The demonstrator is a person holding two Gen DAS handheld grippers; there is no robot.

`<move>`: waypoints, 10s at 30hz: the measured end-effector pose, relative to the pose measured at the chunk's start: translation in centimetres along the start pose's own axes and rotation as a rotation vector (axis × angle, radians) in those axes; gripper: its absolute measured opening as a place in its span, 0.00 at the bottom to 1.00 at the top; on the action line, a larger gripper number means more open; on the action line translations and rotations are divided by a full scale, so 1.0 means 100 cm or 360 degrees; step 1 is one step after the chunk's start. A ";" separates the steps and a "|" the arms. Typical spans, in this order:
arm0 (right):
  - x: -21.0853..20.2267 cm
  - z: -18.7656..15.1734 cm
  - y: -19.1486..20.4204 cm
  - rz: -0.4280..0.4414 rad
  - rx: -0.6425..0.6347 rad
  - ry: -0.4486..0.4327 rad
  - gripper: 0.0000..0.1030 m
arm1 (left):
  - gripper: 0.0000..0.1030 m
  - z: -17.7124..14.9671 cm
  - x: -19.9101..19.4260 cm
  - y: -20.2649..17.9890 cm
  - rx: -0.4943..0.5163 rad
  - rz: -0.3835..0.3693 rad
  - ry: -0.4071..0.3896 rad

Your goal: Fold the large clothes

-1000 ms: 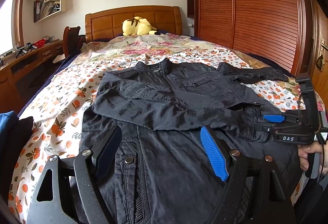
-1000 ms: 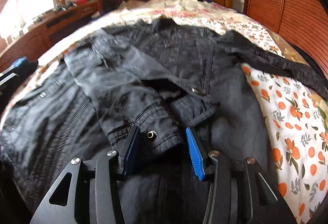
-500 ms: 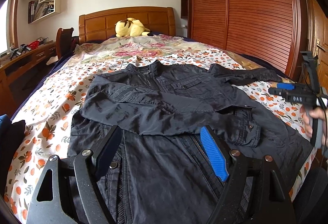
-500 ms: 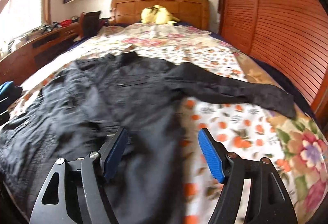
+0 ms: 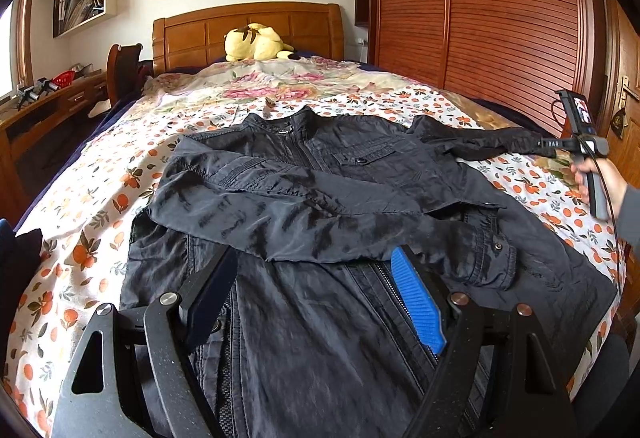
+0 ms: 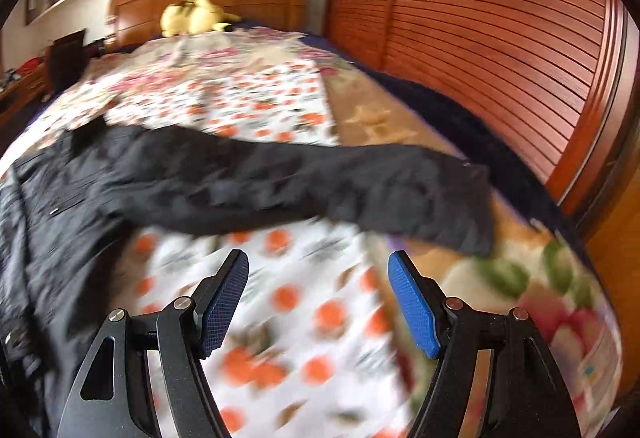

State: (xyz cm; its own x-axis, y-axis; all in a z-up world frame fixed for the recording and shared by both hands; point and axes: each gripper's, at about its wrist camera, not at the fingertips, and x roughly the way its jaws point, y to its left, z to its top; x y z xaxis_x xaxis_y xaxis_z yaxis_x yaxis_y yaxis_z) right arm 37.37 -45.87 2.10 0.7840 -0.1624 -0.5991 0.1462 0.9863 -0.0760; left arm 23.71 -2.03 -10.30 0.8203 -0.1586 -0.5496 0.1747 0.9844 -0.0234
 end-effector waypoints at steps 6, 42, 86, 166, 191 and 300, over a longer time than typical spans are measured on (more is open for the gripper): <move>0.023 0.040 -0.030 -0.0119 0.0040 0.0014 0.72 | 0.78 0.002 0.006 0.005 -0.0029 -0.0003 0.0025; -0.081 0.094 0.079 0.0146 -0.0347 -0.0228 0.12 | 0.78 -0.009 -0.053 0.056 -0.0120 0.0091 -0.0060; -0.127 -0.067 0.265 0.0838 -0.0661 0.0024 0.53 | 0.78 -0.024 -0.074 0.078 -0.0130 0.0123 -0.0087; -0.113 -0.123 0.187 0.0653 -0.0268 -0.0075 0.58 | 0.06 0.001 -0.014 0.018 -0.0028 0.0120 0.0198; -0.113 -0.093 0.177 0.0716 -0.0251 -0.0115 0.58 | 0.82 -0.029 -0.063 0.048 -0.0206 0.0100 0.0043; -0.097 -0.149 0.142 0.0529 -0.0468 0.0391 0.60 | 0.57 -0.095 -0.039 0.126 -0.0138 0.0000 0.0676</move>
State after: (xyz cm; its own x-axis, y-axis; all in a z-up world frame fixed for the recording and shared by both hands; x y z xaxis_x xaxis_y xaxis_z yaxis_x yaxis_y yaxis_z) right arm 22.88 -29.93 -5.03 0.5887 0.1384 -0.7964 -0.2912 0.9554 -0.0493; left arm 17.53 11.71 -16.37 0.5203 -0.1310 -0.8439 0.1133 0.9900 -0.0838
